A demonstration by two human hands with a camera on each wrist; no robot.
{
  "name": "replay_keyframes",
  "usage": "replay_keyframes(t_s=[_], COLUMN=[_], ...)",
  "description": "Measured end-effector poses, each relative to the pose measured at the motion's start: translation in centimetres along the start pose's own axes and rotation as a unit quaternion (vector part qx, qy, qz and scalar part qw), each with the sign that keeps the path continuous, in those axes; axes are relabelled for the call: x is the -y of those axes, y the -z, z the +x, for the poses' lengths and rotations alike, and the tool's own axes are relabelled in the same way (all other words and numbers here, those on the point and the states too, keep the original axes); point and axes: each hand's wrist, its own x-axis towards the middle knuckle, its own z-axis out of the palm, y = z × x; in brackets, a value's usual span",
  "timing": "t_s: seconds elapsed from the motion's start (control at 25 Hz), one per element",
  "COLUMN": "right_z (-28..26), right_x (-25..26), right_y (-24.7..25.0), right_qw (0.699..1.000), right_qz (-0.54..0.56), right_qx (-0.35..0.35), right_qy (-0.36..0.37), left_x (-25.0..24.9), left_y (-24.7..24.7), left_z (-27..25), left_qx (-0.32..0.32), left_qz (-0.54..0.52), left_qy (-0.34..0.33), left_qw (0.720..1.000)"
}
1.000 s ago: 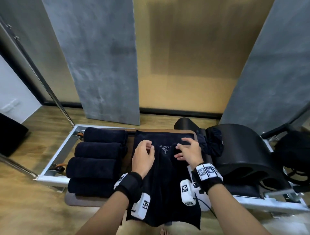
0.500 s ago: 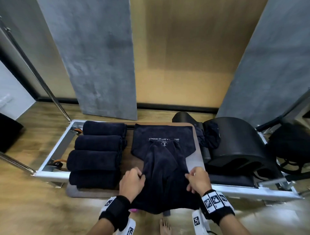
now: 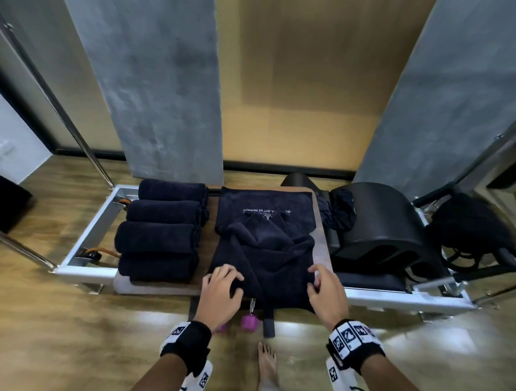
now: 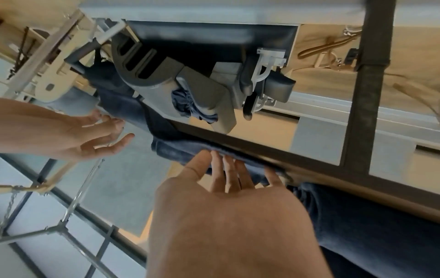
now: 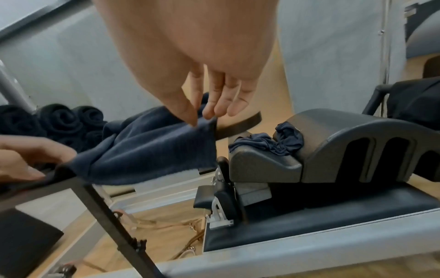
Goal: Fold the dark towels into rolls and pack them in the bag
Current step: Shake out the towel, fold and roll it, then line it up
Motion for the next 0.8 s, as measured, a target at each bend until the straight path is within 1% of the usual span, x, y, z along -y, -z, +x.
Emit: replay_keyframes(t_s=[0.08,0.16,0.28,0.32,0.4,0.48,0.6,0.72,0.8], right_z=[-1.3,-2.2,-3.3,-3.6,-3.8,-3.8,-3.6,-2.4,-0.9], right_x=[-0.5,-1.0,-1.1,-0.9,-0.5,-0.1,0.0,-0.6,-0.1], right_y=[0.0,0.0,-0.2,-0.3,-0.8,-1.0,-0.8,0.4,1.5], right_qw=[0.997,0.990,0.963,0.955,0.952,0.958,0.971,0.984,0.989], right_qz=[-0.037,-0.090,-0.225,-0.257,-0.277,-0.263,-0.201,-0.089,0.000], right_qx=[0.019,0.056,0.099,0.101,0.085,0.050,0.002,-0.038,-0.053], right_qy=[0.062,0.090,0.106,0.106,0.102,0.104,0.129,0.151,0.138], left_x=[0.8,1.1,0.8,0.7,0.6,0.6,0.2,-0.6,-1.2], left_y=[0.0,0.2,1.0,1.3,1.8,2.1,3.0,3.8,4.5], left_z=[-1.0,-1.4,-0.9,-0.7,-0.6,-0.3,0.2,1.2,2.1], left_qx=[0.027,0.039,0.051,0.049,0.035,0.004,-0.030,-0.041,-0.052], left_qz=[0.035,0.072,0.093,0.088,0.063,0.023,-0.026,-0.079,-0.090], left_qy=[-0.020,-0.040,-0.027,-0.020,-0.022,-0.024,-0.022,-0.025,-0.022], left_qw=[0.999,0.996,0.994,0.995,0.997,0.999,0.999,0.996,0.994])
